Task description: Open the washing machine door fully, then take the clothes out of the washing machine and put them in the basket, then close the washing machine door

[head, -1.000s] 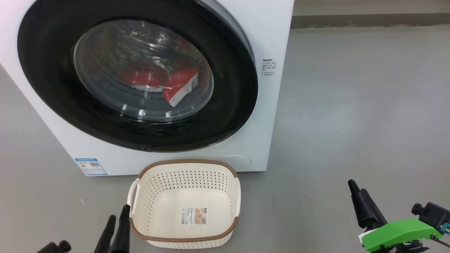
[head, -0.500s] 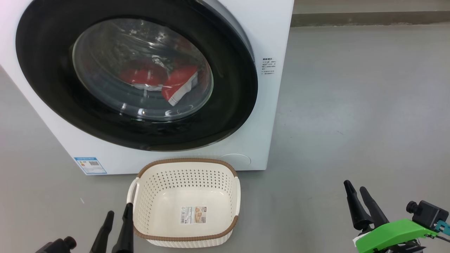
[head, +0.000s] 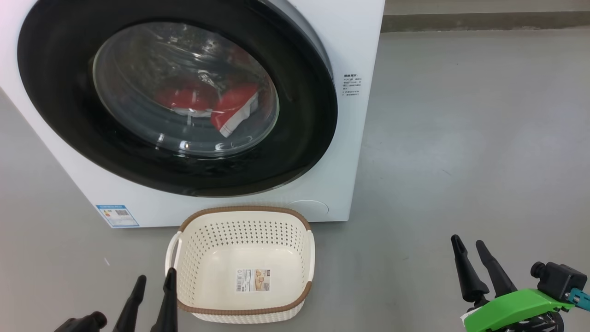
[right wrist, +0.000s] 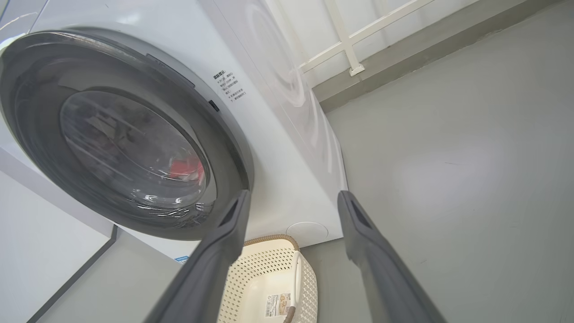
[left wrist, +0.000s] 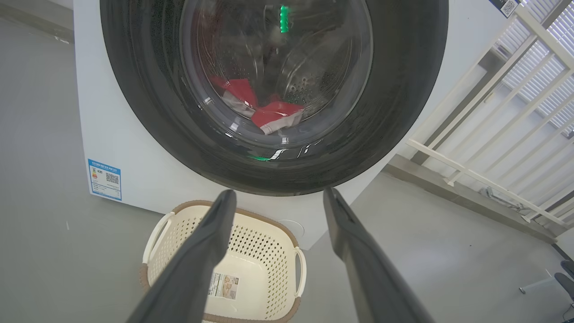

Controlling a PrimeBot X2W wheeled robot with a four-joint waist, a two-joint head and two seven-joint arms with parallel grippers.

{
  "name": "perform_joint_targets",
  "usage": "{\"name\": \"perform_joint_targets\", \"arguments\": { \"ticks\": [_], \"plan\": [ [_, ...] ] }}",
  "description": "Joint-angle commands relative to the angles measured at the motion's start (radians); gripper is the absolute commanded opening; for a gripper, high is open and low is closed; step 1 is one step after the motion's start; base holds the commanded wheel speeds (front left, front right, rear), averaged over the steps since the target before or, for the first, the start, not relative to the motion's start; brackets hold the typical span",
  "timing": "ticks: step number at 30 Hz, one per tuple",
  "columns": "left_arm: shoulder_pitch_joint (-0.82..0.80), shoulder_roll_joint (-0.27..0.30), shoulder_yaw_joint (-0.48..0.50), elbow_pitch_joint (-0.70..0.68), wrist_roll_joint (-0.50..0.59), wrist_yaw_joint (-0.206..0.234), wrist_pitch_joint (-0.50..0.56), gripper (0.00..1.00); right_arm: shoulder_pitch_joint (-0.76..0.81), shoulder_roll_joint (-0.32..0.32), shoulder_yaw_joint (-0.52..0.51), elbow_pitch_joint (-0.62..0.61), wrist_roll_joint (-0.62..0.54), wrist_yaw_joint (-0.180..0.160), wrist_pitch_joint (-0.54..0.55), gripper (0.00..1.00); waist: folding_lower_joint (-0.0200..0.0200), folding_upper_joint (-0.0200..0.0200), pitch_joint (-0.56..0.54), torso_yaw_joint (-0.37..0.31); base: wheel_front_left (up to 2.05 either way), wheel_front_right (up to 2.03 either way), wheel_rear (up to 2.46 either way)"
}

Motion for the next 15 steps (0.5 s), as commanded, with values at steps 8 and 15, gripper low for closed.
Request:
{"name": "perform_joint_targets", "arguments": {
  "ticks": [8, 15],
  "plan": [
    [-0.013, 0.019, 0.021, -0.048, 0.129, 0.012, -0.041, 1.0, 0.005, -0.022, 0.009, -0.031, -0.101, -0.001, -0.037, 1.0, -0.0001, 0.0, 0.003, -0.001, 0.0, 0.0, 0.0],
    [-0.008, 0.019, 0.022, -0.056, 0.201, 0.014, -0.058, 1.0, 0.011, -0.025, 0.004, -0.036, -0.163, -0.001, -0.054, 1.0, -0.0001, 0.0, 0.003, -0.004, 0.0, 0.0, 0.0]
  ]
}}
